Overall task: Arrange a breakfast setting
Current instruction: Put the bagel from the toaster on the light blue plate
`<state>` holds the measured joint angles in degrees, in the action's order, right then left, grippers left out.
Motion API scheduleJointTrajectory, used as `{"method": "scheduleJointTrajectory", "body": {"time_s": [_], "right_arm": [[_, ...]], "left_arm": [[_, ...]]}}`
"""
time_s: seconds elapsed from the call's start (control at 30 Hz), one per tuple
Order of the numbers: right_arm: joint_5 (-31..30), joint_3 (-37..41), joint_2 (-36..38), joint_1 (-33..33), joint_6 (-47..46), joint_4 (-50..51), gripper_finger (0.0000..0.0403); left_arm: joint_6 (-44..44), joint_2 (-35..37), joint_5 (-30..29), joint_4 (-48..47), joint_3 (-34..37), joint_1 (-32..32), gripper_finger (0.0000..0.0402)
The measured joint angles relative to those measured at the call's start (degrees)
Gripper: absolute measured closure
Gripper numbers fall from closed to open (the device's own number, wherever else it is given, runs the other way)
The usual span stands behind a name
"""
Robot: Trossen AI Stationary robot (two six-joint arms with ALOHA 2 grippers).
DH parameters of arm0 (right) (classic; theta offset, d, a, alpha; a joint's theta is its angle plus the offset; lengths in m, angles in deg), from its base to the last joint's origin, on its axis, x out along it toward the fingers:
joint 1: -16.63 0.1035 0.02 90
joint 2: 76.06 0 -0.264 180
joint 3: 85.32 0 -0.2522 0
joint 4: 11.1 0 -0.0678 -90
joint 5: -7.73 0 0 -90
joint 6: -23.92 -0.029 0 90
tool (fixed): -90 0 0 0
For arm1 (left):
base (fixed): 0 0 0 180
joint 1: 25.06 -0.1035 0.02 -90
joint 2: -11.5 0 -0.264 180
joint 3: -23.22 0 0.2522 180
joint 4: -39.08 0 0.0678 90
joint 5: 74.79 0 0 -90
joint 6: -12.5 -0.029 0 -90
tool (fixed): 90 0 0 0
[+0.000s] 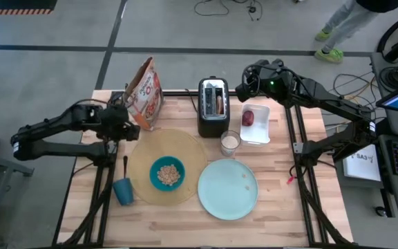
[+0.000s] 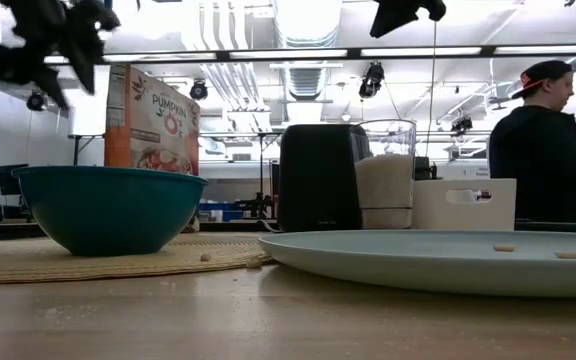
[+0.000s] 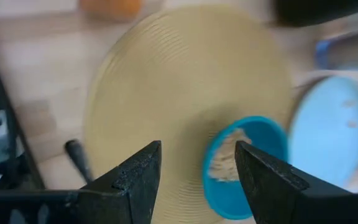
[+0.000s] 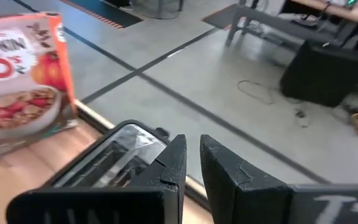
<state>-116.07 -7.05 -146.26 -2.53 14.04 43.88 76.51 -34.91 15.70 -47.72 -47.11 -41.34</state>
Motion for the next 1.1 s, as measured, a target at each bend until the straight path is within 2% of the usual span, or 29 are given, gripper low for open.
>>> {"method": "scheduleJointTrajectory", "body": {"time_s": [0.1,0.27,0.43,0.5,0.6,0.73,0.8,0.93,1.1], "right_arm": [[2.87,-0.01,-0.02,0.00,-2.48,0.00,0.0365],[10.41,-3.12,-2.21,-0.02,-8.09,0.07,0.0365],[22.24,-11.79,-9.30,0.00,-9.65,0.36,0.0365],[25.23,-15.84,-12.90,0.00,-10.81,2.65,0.0365],[25.25,-23.42,-18.74,-1.25,-16.31,13.92,0.0365],[24.42,-32.03,-26.20,-4.48,-25.15,33.64,0.0365],[24.55,-34.78,-29.51,-5.43,-27.53,39.61,0.0365],[25.77,-38.53,-34.90,-5.97,-30.57,47.43,0.0365],[25.85,-40.43,-38.80,-5.97,-30.10,46.69,0.0365]], "left_arm": [[-3.34,0.02,-1.46,0.07,-4.85,0.18,0.0214],[-14.83,-0.09,-7.25,1.06,-12.75,0.19,0.0214],[-21.12,-0.09,-19.28,4.46,-18.66,0.20,0.0214],[-21.75,-0.09,-23.40,5.81,-19.89,0.20,0.0214],[-21.84,-0.04,-26.50,6.31,-20.74,0.18,0.0214],[-21.82,-0.11,-26.59,6.38,-19.71,0.20,0.0214],[-21.82,-0.20,-26.61,6.87,-18.60,0.20,0.0214],[-21.79,-0.57,-26.63,7.36,-16.36,0.20,0.0214],[-21.63,-1.07,-26.59,7.75,-13.91,0.20,0.0214]]}}
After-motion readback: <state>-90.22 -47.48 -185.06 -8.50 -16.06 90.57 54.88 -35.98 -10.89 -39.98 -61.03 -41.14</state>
